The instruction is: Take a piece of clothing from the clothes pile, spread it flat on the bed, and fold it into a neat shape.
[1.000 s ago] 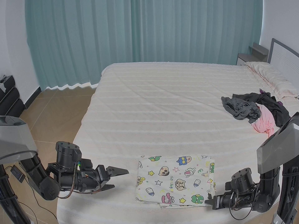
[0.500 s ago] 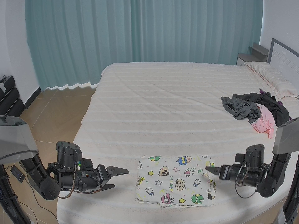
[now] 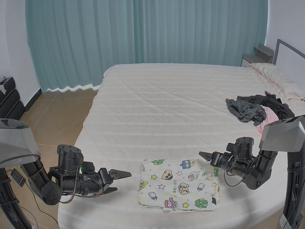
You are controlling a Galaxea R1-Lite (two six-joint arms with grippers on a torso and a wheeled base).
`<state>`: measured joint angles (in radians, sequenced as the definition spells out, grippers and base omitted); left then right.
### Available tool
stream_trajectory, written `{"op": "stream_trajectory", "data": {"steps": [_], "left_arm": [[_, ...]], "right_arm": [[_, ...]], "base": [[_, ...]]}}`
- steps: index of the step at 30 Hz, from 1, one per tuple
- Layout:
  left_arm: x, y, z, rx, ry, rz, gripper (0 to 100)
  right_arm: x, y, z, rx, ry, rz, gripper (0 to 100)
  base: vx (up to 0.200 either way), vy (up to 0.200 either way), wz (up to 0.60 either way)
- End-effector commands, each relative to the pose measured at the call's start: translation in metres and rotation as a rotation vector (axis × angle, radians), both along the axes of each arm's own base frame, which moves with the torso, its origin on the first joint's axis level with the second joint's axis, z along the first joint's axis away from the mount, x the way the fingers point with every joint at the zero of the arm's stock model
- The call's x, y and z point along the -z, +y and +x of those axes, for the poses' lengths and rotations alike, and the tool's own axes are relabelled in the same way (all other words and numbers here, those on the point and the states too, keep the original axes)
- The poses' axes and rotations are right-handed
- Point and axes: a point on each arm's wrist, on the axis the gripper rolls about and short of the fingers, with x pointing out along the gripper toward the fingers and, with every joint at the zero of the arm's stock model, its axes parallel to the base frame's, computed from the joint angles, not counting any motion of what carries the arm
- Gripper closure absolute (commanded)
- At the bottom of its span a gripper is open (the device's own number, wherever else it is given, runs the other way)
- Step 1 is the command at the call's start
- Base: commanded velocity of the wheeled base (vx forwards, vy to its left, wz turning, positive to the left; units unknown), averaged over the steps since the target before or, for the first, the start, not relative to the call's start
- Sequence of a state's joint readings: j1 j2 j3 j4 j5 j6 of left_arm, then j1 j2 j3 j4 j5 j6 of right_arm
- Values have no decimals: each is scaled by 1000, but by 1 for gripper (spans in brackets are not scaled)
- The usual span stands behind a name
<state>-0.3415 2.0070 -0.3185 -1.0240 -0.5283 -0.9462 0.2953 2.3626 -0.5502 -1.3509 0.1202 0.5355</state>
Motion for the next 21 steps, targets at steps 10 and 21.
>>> {"op": "stream_trajectory", "data": {"steps": [10,21], "left_arm": [[1,0,0,1,3,0,0],[1,0,0,1,4,1,0]], "right_arm": [[7,2,-12,-6,49,4,0],[10,-1,-19,25,101,40,0]], "base": [[0,0,0],[0,0,0]]}}
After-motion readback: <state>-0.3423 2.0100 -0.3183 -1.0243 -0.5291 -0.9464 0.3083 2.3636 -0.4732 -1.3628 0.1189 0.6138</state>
